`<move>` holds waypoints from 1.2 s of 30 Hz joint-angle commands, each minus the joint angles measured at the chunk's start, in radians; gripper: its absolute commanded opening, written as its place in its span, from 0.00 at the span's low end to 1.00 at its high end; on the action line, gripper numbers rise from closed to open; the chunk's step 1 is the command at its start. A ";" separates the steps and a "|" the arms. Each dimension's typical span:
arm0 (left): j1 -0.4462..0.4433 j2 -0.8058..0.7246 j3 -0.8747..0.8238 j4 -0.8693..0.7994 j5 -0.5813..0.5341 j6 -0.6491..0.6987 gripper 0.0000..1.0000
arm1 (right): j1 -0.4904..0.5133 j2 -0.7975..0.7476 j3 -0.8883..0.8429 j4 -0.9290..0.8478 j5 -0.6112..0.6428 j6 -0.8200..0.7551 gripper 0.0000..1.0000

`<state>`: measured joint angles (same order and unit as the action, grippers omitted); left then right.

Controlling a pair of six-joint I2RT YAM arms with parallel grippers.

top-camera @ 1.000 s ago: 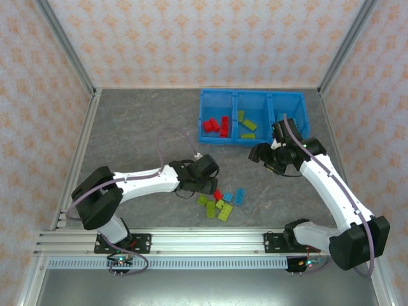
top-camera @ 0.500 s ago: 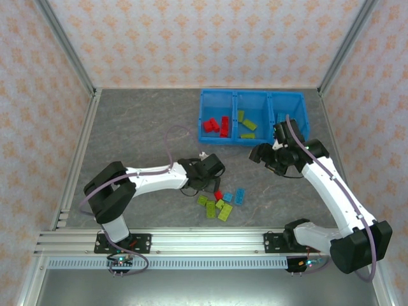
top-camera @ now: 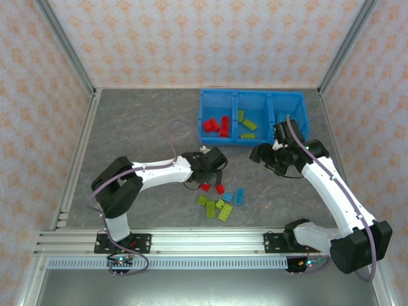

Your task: Sort the legos into containers by color

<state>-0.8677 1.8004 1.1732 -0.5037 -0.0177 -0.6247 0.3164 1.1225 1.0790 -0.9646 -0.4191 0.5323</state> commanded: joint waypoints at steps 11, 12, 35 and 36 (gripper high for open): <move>-0.007 -0.231 -0.104 0.040 0.124 0.203 0.84 | 0.004 -0.024 0.012 -0.005 0.019 0.011 0.68; -0.009 -0.216 -0.096 0.012 0.117 0.210 0.83 | 0.004 -0.020 0.012 -0.001 0.015 0.012 0.68; -0.044 0.058 0.004 -0.096 -0.001 0.226 0.42 | 0.004 -0.035 0.022 -0.023 0.010 0.008 0.74; -0.044 0.054 -0.003 -0.095 0.000 0.223 0.40 | 0.005 -0.035 0.026 -0.024 0.007 0.008 0.74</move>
<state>-0.9081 1.8492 1.1664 -0.5568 0.0177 -0.3981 0.3164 1.1057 1.0794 -0.9726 -0.4194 0.5388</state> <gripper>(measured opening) 0.414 0.738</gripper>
